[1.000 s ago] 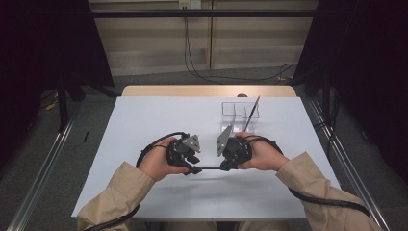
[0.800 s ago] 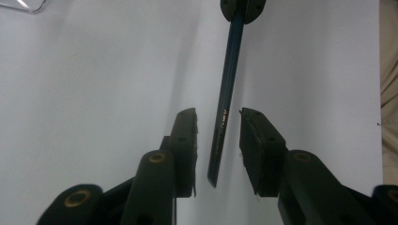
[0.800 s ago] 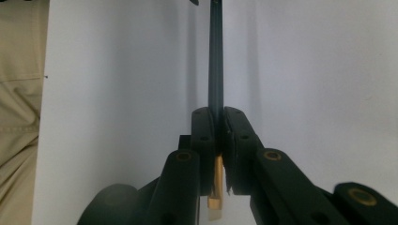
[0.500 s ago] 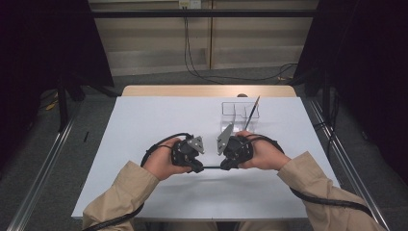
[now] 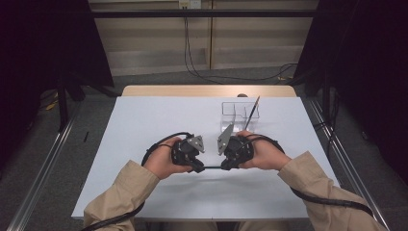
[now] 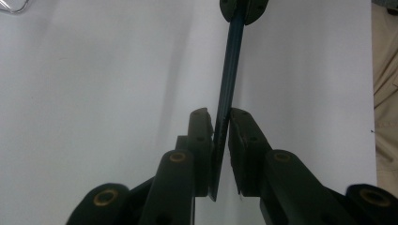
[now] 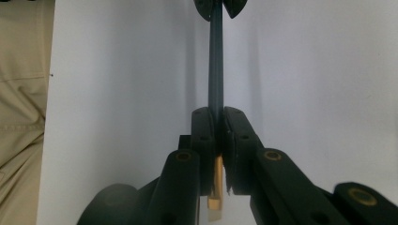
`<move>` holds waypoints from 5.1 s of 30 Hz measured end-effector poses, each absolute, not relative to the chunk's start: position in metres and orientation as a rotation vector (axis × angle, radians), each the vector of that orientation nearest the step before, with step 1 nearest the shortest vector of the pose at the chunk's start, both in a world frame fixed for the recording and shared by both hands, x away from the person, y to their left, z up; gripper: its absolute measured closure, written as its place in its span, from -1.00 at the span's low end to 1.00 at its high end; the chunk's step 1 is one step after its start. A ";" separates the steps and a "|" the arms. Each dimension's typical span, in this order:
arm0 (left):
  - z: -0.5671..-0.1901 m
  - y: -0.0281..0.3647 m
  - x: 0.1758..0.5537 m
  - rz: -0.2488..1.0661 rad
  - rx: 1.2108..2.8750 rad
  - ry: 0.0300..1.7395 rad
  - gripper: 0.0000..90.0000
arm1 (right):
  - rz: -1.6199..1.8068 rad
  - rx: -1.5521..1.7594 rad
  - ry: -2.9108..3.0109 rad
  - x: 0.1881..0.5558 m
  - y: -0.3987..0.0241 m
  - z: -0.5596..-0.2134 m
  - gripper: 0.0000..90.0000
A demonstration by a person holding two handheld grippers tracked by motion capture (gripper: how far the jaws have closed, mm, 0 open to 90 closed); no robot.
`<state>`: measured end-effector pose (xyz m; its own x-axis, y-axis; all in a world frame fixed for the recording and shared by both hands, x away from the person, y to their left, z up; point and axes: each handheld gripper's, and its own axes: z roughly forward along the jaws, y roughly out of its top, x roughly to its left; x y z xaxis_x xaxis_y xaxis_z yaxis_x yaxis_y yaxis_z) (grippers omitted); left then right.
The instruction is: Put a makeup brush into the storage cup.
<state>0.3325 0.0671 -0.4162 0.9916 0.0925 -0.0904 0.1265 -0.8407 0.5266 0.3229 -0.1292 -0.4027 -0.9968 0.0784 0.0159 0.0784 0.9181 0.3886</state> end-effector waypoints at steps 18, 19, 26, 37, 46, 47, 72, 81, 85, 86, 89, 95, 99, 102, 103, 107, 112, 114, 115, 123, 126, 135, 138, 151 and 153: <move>-0.423 0.061 0.331 -0.080 2.655 0.109 0.85 | -0.665 -0.083 -3.069 0.326 -0.124 -0.392 0.86; -0.424 0.061 0.330 -0.086 2.647 0.129 0.86 | -0.660 -0.081 -3.067 0.327 -0.123 -0.392 0.86; -0.425 0.060 0.329 -0.079 2.695 0.096 0.88 | -0.691 -0.056 -3.060 0.328 -0.119 -0.388 0.86; -0.423 0.066 0.326 -0.094 2.707 0.095 0.90 | -0.733 -0.113 -3.039 0.329 -0.121 -0.391 0.66; -0.422 0.068 0.327 -0.089 2.703 0.108 0.90 | -0.748 -0.161 -3.043 0.330 -0.126 -0.393 0.32; -0.422 0.069 0.327 -0.093 2.710 0.111 0.90 | -0.749 -0.170 -3.045 0.330 -0.127 -0.394 0.26; -0.417 0.087 0.327 -0.058 2.703 0.130 0.90 | -0.786 -0.349 -3.046 0.335 -0.147 -0.409 -0.50; -0.417 0.089 0.327 -0.052 2.677 0.149 0.90 | -0.952 -0.444 -2.978 0.337 -0.157 -0.415 -0.60; -0.417 0.090 0.327 -0.046 2.658 0.167 0.90 | -1.042 -0.481 -2.946 0.338 -0.164 -0.415 -0.63; -0.417 0.090 0.327 -0.046 2.656 0.168 0.89 | -1.061 -0.491 -2.940 0.338 -0.166 -0.415 -0.63; -0.417 0.091 0.327 -0.049 2.652 0.175 0.90 | -1.131 -0.524 -2.908 0.337 -0.169 -0.415 -0.64; -0.418 0.094 0.327 -0.043 2.635 0.191 0.90 | -1.253 -0.563 -2.844 0.335 -0.175 -0.418 -0.67; -0.419 0.095 0.326 -0.032 2.625 0.192 0.90 | -1.337 -0.603 -2.799 0.334 -0.177 -0.420 -0.69; -0.419 0.096 0.326 -0.031 2.614 0.203 0.90 | -1.426 -0.625 -2.750 0.333 -0.180 -0.419 -0.70; -0.419 0.097 0.326 -0.032 2.610 0.204 0.89 | -1.455 -0.633 -2.730 0.333 -0.181 -0.419 -0.71; -0.418 0.098 0.326 -0.033 2.601 0.206 0.90 | -1.540 -0.668 -2.679 0.332 -0.182 -0.419 -0.75; -0.418 0.099 0.326 -0.033 2.576 0.225 0.90 | -1.615 -0.695 -2.626 0.331 -0.183 -0.420 -0.79; -0.419 0.099 0.326 -0.036 2.569 0.228 0.90 | -1.649 -0.704 -2.615 0.330 -0.184 -0.419 -0.80; -0.419 0.099 0.326 -0.038 2.566 0.230 0.90 | -1.666 -0.706 -2.603 0.330 -0.184 -0.419 -0.81; -0.422 0.100 0.325 -0.061 2.532 0.243 0.90 | -1.748 -0.733 -2.553 0.329 -0.186 -0.418 -0.82; -0.422 0.102 0.325 -0.060 2.508 0.256 0.90 | -1.771 -0.739 -2.530 0.328 -0.186 -0.418 -0.82; -0.423 0.108 0.324 -0.060 2.454 0.288 0.90 | -1.831 -0.745 -2.482 0.327 -0.185 -0.418 -0.84; -0.423 0.110 0.323 -0.067 2.430 0.299 0.90 | -1.835 -0.753 -2.477 0.326 -0.184 -0.419 -0.84; -0.426 0.110 0.323 -0.088 2.319 0.334 0.90 | -1.844 -0.752 -2.471 0.326 -0.182 -0.418 -0.84; -0.428 0.109 0.323 -0.093 2.284 0.350 0.90 | -1.854 -0.753 -2.466 0.326 -0.182 -0.417 -0.83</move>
<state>0.3227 0.1090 -0.4283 0.9588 0.2210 -0.1782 0.2803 -0.6368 0.7182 0.3262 -0.1818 -0.4169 -0.8869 0.3880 0.2507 0.3486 0.2060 0.9144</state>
